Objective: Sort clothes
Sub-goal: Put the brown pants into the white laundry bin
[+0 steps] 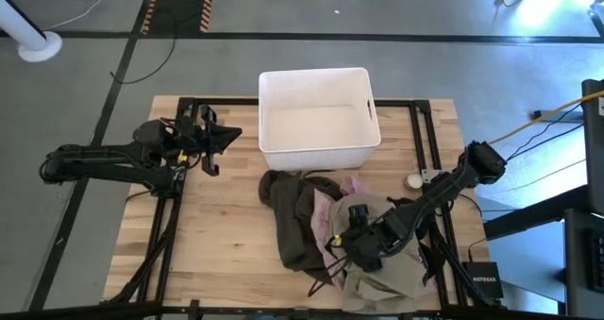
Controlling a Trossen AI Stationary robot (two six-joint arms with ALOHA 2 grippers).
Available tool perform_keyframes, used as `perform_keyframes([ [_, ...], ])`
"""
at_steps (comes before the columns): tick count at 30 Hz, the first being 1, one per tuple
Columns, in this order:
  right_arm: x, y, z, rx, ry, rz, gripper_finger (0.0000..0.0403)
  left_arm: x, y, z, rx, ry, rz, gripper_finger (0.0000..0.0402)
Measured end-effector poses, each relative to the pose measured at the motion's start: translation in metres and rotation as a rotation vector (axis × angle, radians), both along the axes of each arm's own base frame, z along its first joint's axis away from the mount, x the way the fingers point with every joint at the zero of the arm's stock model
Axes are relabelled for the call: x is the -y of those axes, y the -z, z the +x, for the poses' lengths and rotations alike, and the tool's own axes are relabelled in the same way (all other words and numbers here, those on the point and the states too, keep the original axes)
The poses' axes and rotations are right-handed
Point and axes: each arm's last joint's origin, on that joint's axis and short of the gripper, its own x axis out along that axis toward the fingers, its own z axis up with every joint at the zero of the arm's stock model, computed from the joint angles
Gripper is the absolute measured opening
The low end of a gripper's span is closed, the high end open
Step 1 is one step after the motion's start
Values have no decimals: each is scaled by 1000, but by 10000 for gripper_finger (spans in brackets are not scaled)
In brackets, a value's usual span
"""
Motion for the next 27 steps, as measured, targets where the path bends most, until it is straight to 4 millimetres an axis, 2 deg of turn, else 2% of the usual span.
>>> perform_keyframes([
  [3,0,1,0,1,3,-8,161,0,0,0,1,0,0,15],
  [7,-1,-3,1,5,-2,-11,35,0,0,0,1,0,0,15],
  [8,-1,-5,1,5,-6,-11,19,0,0,0,1,0,0,15],
  [11,-2,-20,2,33,-9,7,22,0,0,0,2,0,0,15],
  [16,0,-62,-1,151,-10,77,8,0,0,0,5,0,0,15],
  [22,12,-106,-14,322,14,117,8,0,0,0,4,0,0,15],
  [27,23,-129,-28,415,88,168,14,0,0,0,5,0,0,15],
])
